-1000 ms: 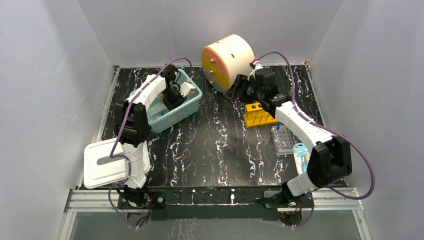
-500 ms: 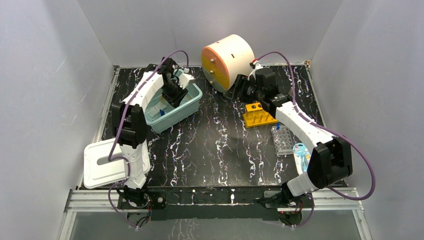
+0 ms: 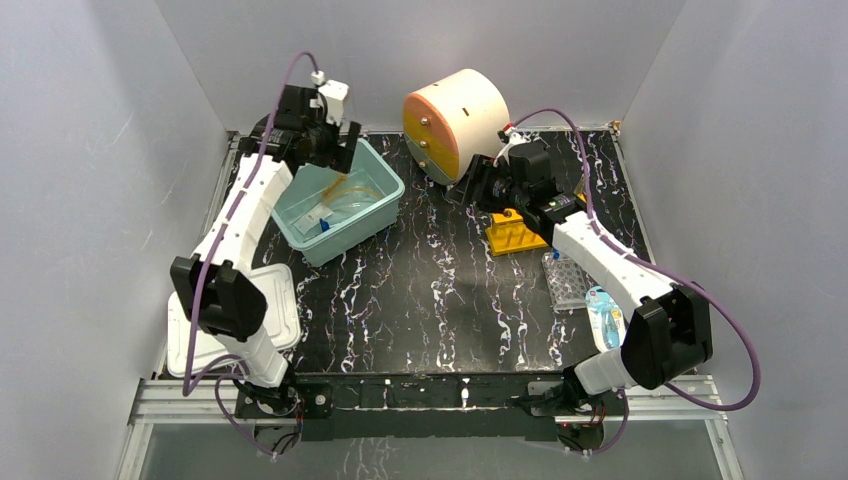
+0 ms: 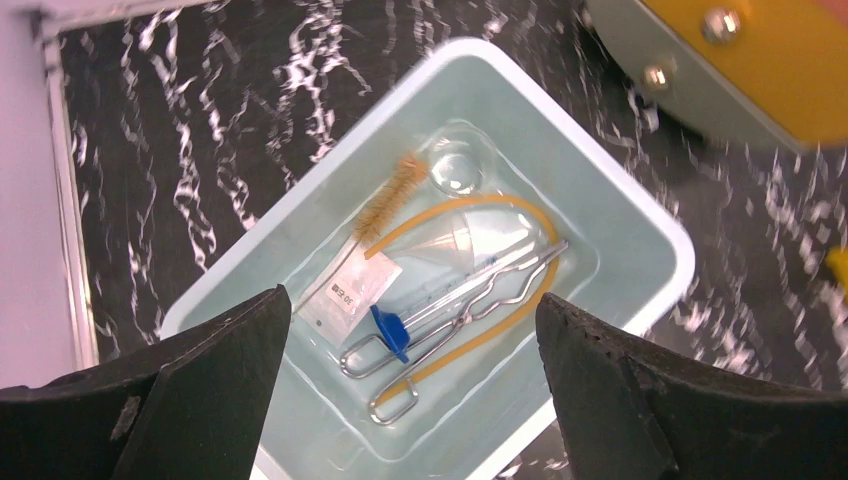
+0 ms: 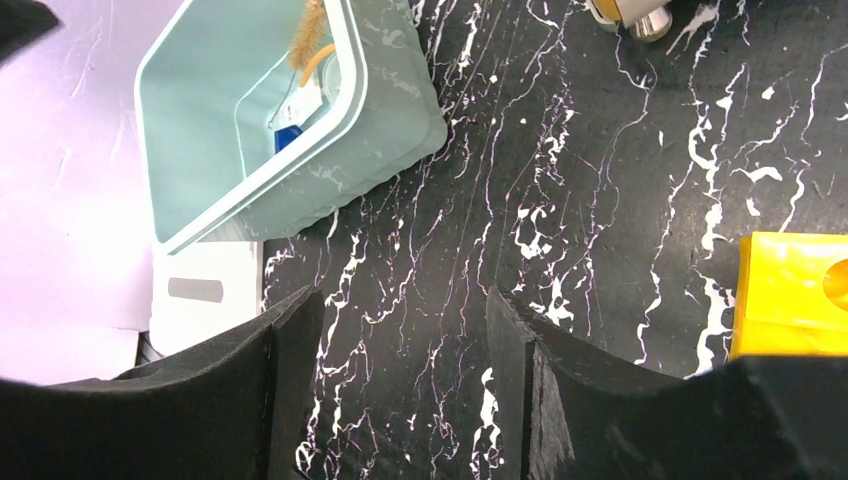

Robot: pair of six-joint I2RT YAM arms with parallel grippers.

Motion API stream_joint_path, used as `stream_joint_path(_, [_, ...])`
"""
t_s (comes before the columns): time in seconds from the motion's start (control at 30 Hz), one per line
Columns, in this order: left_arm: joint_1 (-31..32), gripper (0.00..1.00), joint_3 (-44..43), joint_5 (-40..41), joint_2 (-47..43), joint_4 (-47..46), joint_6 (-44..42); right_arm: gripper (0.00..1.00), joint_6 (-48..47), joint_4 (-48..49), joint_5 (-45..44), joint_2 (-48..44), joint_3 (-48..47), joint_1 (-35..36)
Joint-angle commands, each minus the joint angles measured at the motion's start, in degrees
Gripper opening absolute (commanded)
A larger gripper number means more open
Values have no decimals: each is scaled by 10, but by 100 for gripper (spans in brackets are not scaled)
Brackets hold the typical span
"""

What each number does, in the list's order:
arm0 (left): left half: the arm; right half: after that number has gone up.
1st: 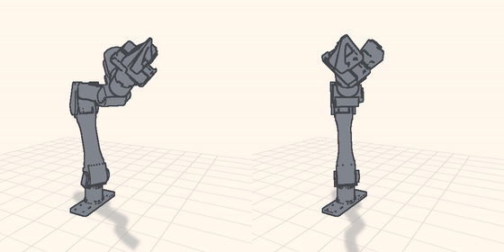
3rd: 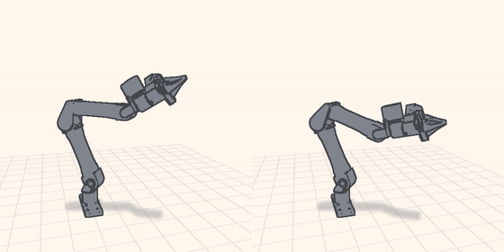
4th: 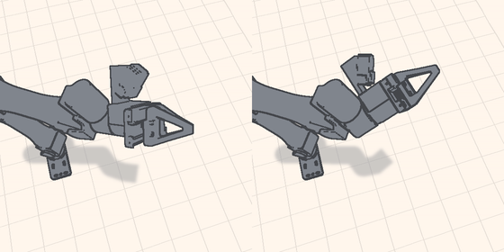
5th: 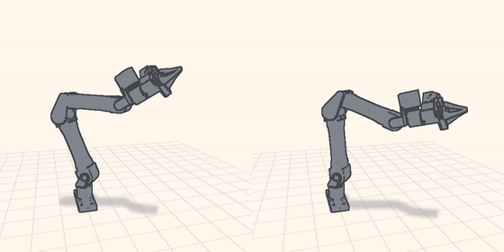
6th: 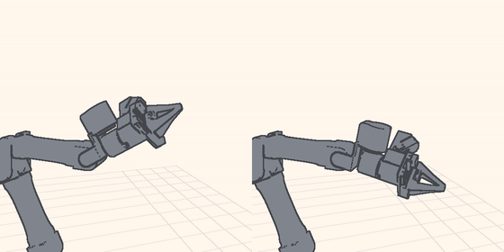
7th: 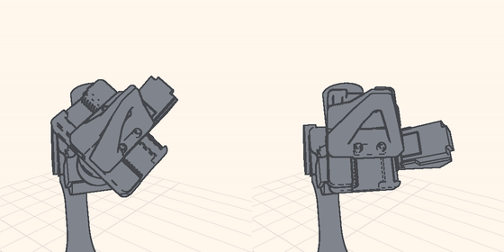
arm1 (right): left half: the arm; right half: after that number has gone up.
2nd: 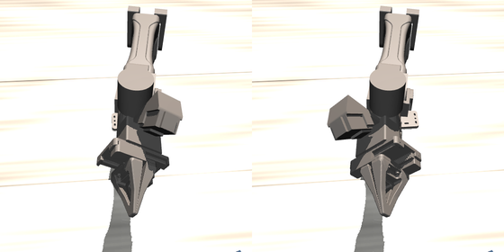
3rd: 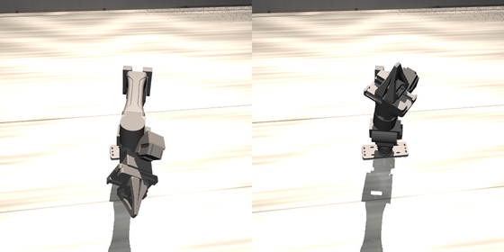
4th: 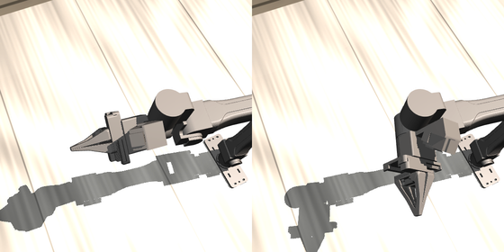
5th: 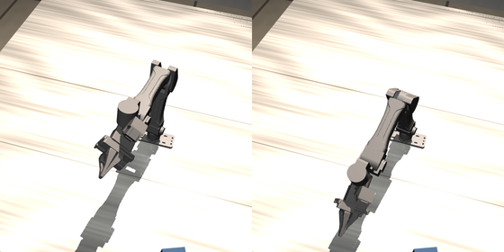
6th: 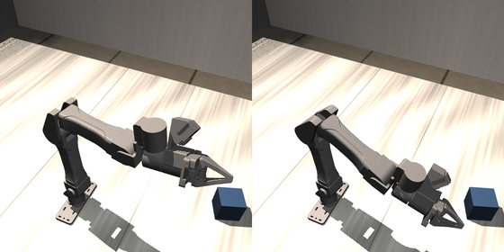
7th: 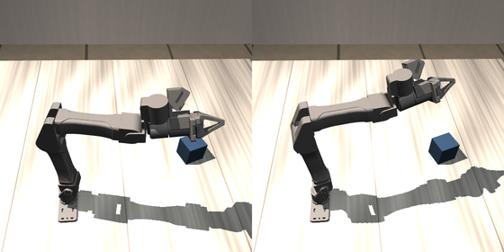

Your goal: Organize the chemistry lab equipment

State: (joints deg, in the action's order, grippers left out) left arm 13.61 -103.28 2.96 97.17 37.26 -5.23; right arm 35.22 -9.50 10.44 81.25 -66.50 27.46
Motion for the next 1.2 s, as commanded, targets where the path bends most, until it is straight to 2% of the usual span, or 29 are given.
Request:
stream_joint_path(0.0, [-37,93,-33,101,-15,38,206,68,19,19,-13,-19,9,0])
stream_joint_path(0.17, [-116,98,26,105,-82,40,292,68,20,22,-20,-24,8,2])
stream_joint_path(0.27, [-197,98,69,98,-128,39,335,68,13,17,-23,-29,4,4])
stream_joint_path(0.37, [-266,98,87,144,-142,86,372,68,9,14,-27,-35,3,9])
stream_joint_path(0.5, [-345,98,133,154,-138,111,420,68,11,8,-20,-35,4,10])
stream_joint_path(0.63, [-382,98,192,158,-134,108,472,68,16,10,-17,-34,3,12])
stream_joint_path(0.87, [-387,97,318,204,-156,90,576,68,14,11,-18,-31,0,15])
stream_joint_path(0.93, [-387,93,350,199,-166,66,587,68,16,11,-19,-30,2,16])
stream_joint_path(1.07, [-387,69,407,202,-162,14,593,68,20,12,-16,-20,0,18])
stream_joint_path(1.17, [-387,62,433,202,-140,-2,612,68,21,12,-16,-13,-6,20])
